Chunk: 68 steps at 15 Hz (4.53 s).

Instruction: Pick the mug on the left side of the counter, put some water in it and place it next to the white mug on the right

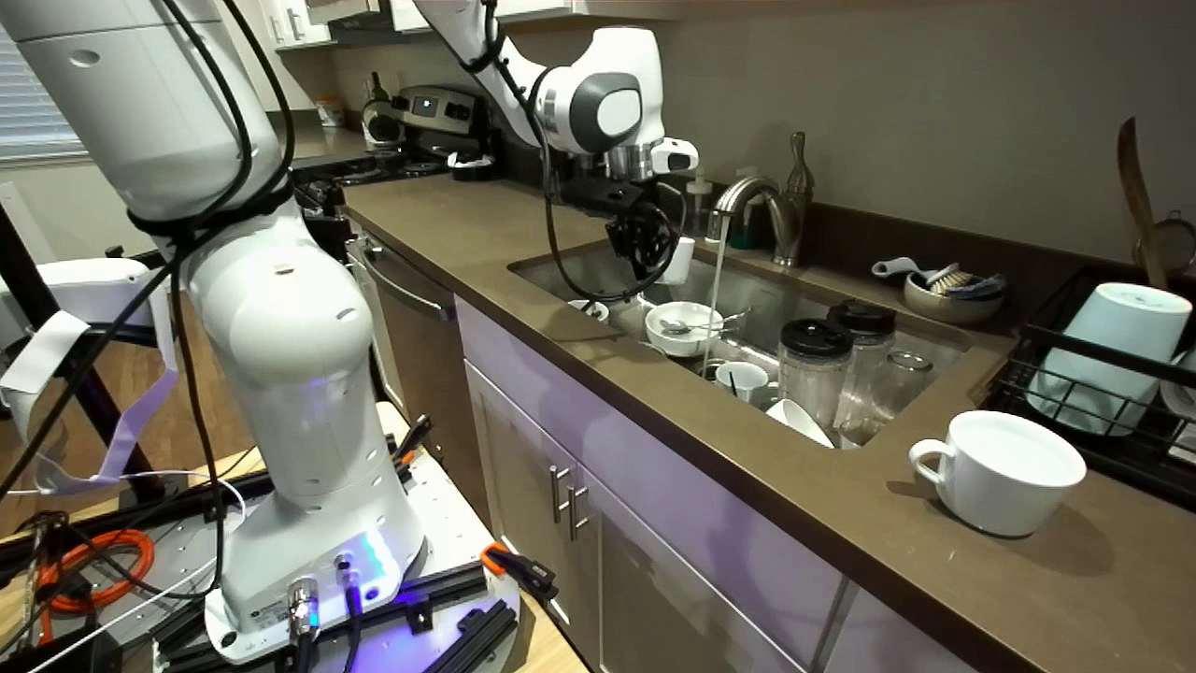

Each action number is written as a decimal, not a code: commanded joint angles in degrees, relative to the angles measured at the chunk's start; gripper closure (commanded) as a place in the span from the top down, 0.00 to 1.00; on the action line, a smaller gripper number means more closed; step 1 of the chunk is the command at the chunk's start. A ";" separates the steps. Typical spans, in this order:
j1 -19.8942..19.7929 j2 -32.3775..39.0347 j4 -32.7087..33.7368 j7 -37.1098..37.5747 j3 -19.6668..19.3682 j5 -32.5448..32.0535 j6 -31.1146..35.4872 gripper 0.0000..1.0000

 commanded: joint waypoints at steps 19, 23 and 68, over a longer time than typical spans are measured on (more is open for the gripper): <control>-1.83 9.20 11.39 -2.28 -2.54 -0.24 -0.35 0.14; -1.83 9.20 11.39 -2.29 -2.54 -0.24 -0.36 0.14; -2.54 0.67 -0.79 9.10 -3.40 -3.03 0.55 0.04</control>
